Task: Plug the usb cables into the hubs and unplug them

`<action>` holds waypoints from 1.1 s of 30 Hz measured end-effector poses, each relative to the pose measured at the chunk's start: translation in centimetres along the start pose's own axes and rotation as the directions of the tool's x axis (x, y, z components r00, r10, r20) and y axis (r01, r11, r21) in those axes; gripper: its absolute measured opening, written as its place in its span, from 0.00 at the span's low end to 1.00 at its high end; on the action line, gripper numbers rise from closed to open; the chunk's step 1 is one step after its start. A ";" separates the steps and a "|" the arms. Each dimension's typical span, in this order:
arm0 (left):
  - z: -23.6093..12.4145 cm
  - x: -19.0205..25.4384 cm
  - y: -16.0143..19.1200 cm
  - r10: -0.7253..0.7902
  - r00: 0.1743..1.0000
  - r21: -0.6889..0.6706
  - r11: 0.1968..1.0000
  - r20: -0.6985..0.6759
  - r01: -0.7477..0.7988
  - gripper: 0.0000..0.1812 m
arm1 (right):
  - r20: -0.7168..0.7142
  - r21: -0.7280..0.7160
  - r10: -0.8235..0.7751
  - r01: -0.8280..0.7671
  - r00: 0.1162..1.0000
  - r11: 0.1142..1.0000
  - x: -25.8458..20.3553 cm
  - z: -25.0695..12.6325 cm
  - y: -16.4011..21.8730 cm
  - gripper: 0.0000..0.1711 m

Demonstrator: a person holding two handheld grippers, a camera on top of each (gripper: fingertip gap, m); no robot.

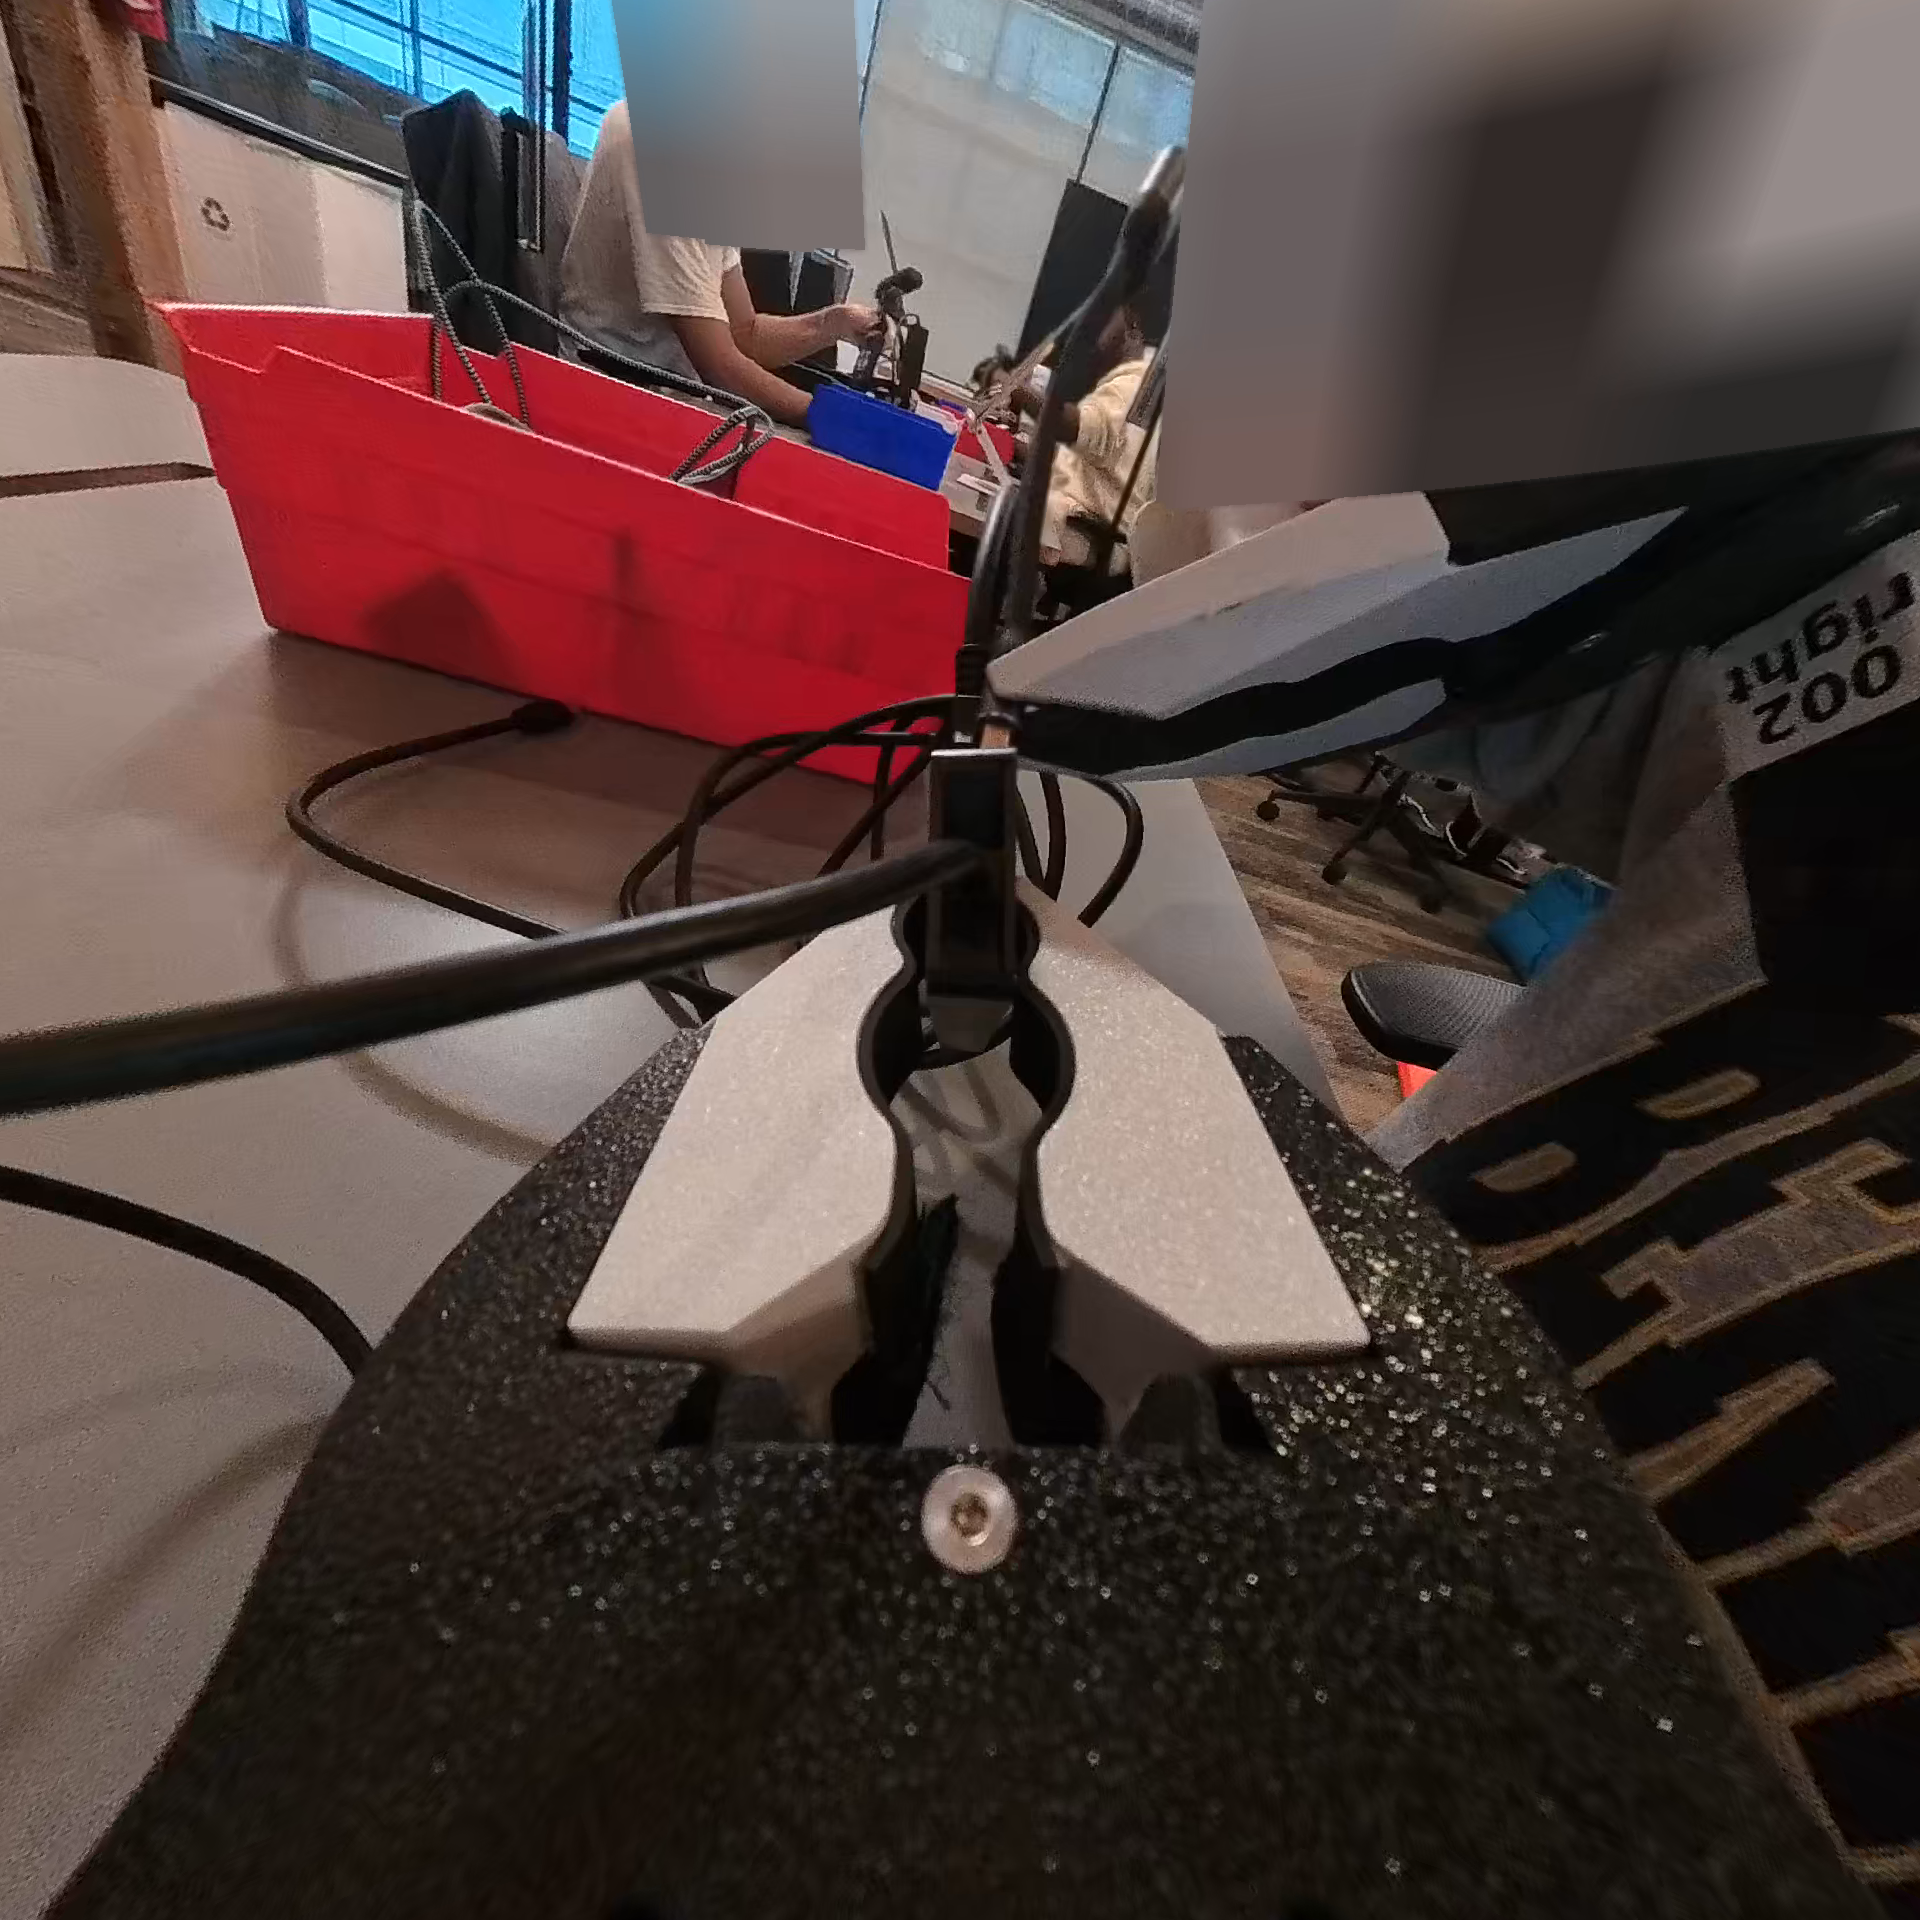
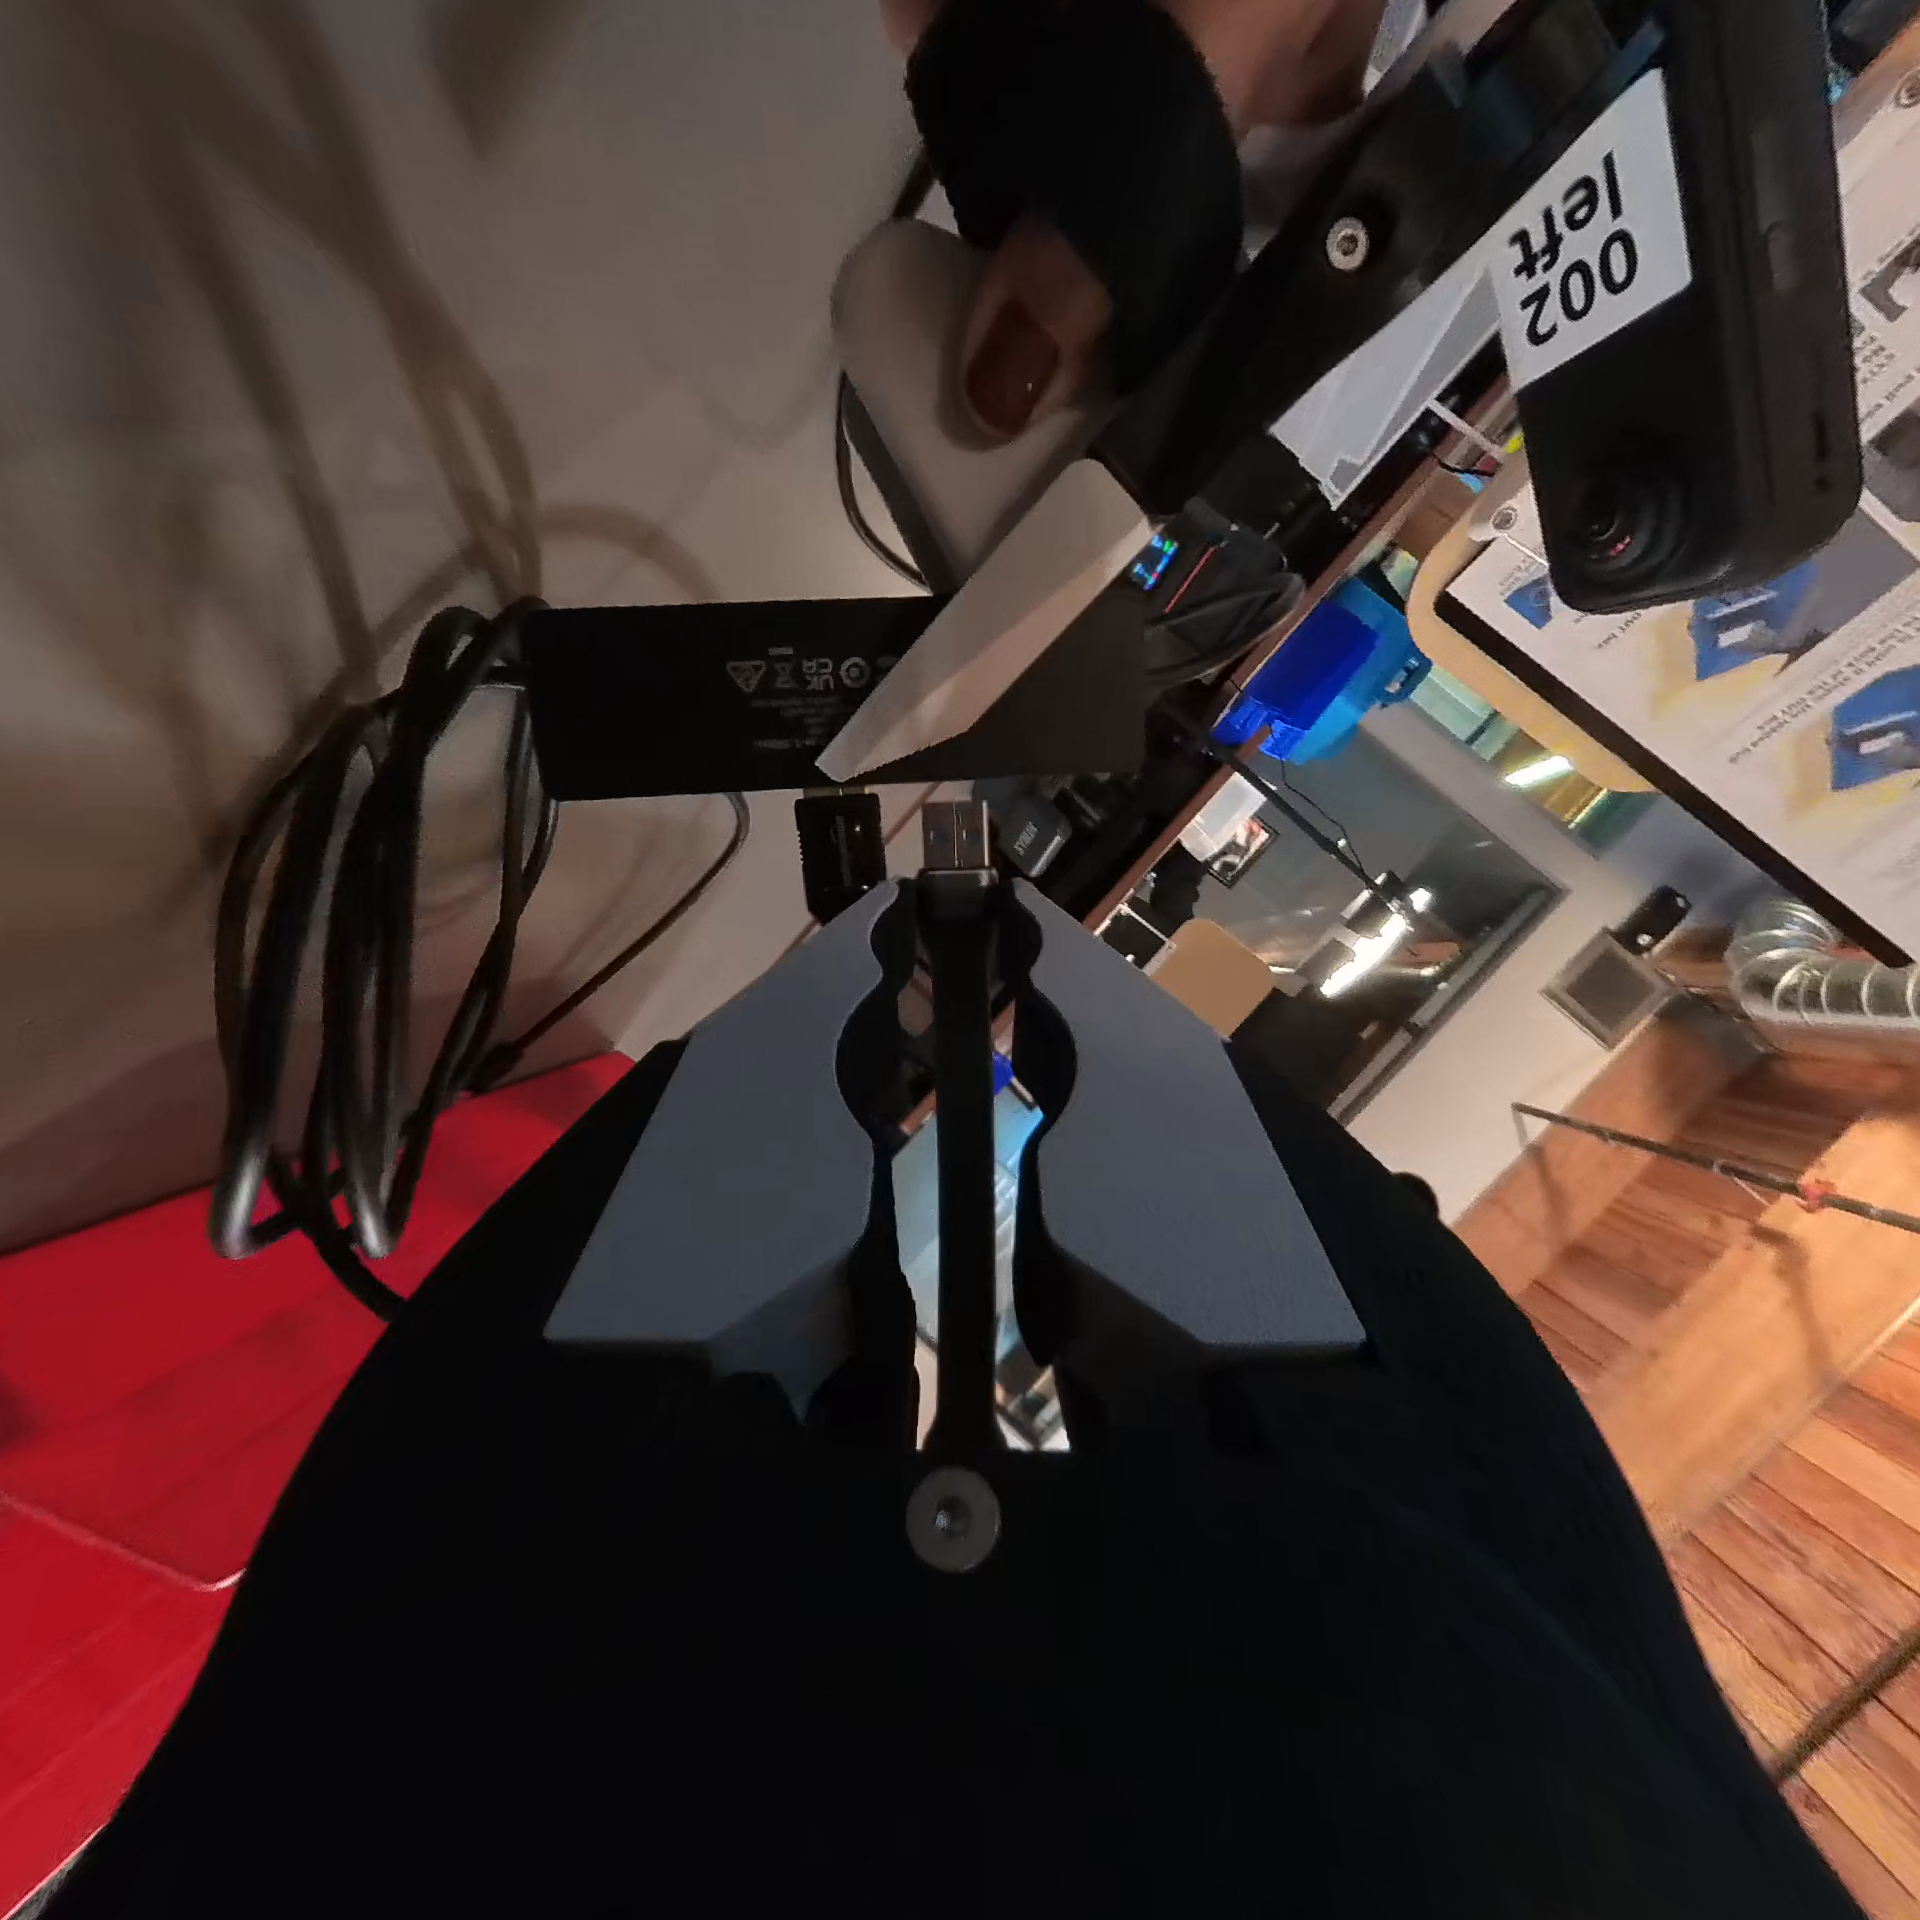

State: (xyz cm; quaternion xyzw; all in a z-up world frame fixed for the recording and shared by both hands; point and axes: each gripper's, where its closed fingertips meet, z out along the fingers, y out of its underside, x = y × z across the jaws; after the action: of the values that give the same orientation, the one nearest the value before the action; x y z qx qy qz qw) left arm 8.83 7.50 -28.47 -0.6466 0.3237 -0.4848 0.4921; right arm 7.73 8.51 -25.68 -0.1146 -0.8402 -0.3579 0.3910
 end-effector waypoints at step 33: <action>0.2 0.6 -0.4 0.065 0.997 0.028 0.998 -0.032 -0.064 0.05 | 0.130 0.076 0.021 -0.031 0.991 0.997 0.1 -0.3 -0.5 0.08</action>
State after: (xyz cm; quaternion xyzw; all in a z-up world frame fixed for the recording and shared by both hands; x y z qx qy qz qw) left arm 9.18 7.15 -27.96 -0.6212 0.3460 -0.4834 0.5107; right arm 7.62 7.90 -25.76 -0.1330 -0.8755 -0.3114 0.3448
